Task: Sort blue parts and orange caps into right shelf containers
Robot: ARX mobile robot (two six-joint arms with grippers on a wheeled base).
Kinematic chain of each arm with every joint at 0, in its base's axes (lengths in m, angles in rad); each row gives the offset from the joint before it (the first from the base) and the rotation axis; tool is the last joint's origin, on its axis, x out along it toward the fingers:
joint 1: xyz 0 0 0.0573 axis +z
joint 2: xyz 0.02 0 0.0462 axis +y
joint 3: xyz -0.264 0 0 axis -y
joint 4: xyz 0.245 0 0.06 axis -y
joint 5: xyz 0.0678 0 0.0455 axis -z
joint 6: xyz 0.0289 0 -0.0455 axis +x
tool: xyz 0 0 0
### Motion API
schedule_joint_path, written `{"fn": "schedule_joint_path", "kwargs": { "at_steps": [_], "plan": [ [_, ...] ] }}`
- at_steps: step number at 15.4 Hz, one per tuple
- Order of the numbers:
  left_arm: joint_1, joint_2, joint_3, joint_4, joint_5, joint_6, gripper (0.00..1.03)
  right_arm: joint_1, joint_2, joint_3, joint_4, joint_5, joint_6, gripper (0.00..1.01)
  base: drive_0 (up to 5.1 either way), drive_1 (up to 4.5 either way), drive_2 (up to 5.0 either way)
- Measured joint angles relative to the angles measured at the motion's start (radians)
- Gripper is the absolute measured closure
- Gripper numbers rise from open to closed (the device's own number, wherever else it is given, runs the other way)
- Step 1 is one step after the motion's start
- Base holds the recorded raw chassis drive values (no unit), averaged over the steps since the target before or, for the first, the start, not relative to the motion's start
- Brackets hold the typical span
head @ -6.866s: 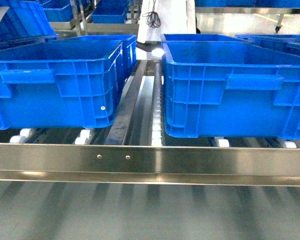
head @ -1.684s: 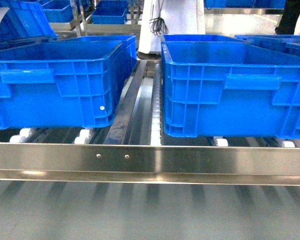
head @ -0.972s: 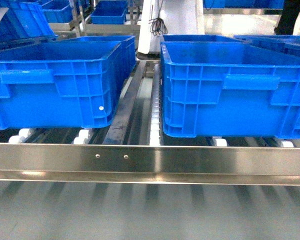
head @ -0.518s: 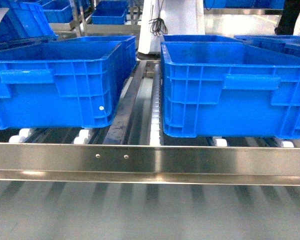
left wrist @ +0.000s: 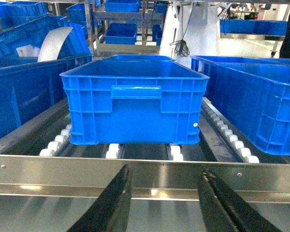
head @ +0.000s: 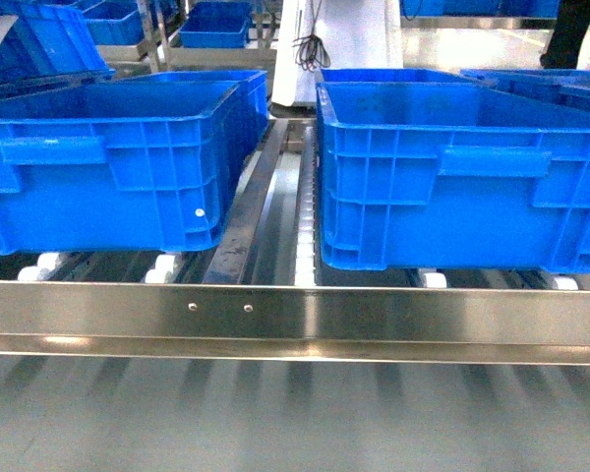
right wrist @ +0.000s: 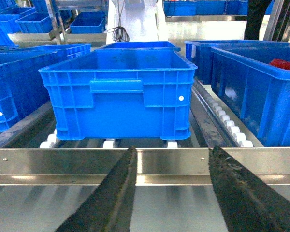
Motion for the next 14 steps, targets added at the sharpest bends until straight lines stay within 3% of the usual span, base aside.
{"fn": "schedule_joint_path", "kwargs": {
  "at_steps": [1, 2, 3, 14],
  "plan": [
    [0.000, 0.000, 0.000, 0.000, 0.000, 0.000, 0.53, 0.000, 0.000, 0.000, 0.000, 0.000, 0.000, 0.51, 0.0, 0.00, 0.0],
    [0.000, 0.000, 0.000, 0.000, 0.000, 0.000, 0.20, 0.000, 0.000, 0.000, 0.000, 0.000, 0.000, 0.18, 0.0, 0.00, 0.0],
    [0.000, 0.000, 0.000, 0.000, 0.000, 0.000, 0.06, 0.000, 0.000, 0.000, 0.000, 0.000, 0.000, 0.03, 0.0, 0.00, 0.0],
    [0.000, 0.000, 0.000, 0.000, 0.000, 0.000, 0.05, 0.000, 0.000, 0.000, 0.000, 0.000, 0.003, 0.03, 0.0, 0.00, 0.0]
  ]
}}
